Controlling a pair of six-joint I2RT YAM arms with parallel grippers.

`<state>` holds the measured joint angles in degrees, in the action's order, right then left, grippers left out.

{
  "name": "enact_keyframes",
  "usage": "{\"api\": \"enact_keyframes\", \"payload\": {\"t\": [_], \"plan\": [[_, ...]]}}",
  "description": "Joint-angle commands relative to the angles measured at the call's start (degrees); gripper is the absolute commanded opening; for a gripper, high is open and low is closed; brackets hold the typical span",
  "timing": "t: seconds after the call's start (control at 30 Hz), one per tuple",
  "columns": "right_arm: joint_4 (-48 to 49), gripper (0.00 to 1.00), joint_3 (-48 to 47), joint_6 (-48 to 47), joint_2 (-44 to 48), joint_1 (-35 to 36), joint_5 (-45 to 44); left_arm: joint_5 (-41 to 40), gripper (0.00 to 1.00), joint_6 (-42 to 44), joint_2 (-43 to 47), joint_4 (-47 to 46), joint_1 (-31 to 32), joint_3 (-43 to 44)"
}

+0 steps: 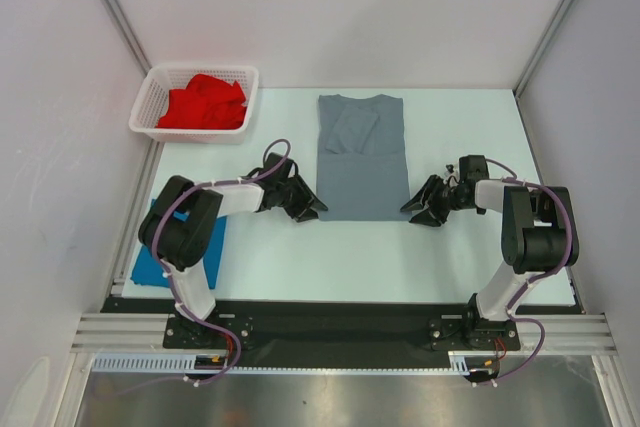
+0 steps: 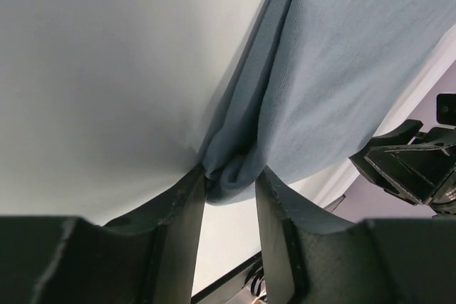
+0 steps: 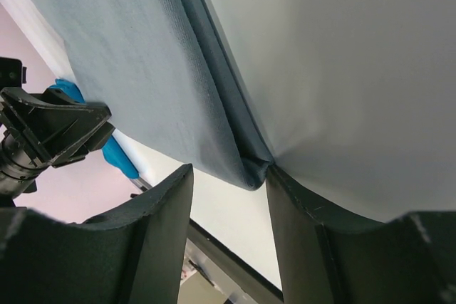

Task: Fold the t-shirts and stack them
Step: Fold the tshirt

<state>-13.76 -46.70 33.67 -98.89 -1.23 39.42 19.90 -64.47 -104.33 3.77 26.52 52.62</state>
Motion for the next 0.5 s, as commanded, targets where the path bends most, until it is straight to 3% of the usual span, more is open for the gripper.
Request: {"api": "enact_keyframes", "payload": {"t": [0.0, 0.47], "plan": [[0.1, 0.52, 1.7, -1.5, -2.2, 0.1, -6.3, -7.8, 0.40, 2.9, -5.0, 5.8, 0.4, -1.7], [-7.4, 0.53, 1.5, -3.5, 1.6, -0.1, -11.3, -6.6, 0.22, 4.1, -5.4, 4.4, 0.5, -1.6]]}}
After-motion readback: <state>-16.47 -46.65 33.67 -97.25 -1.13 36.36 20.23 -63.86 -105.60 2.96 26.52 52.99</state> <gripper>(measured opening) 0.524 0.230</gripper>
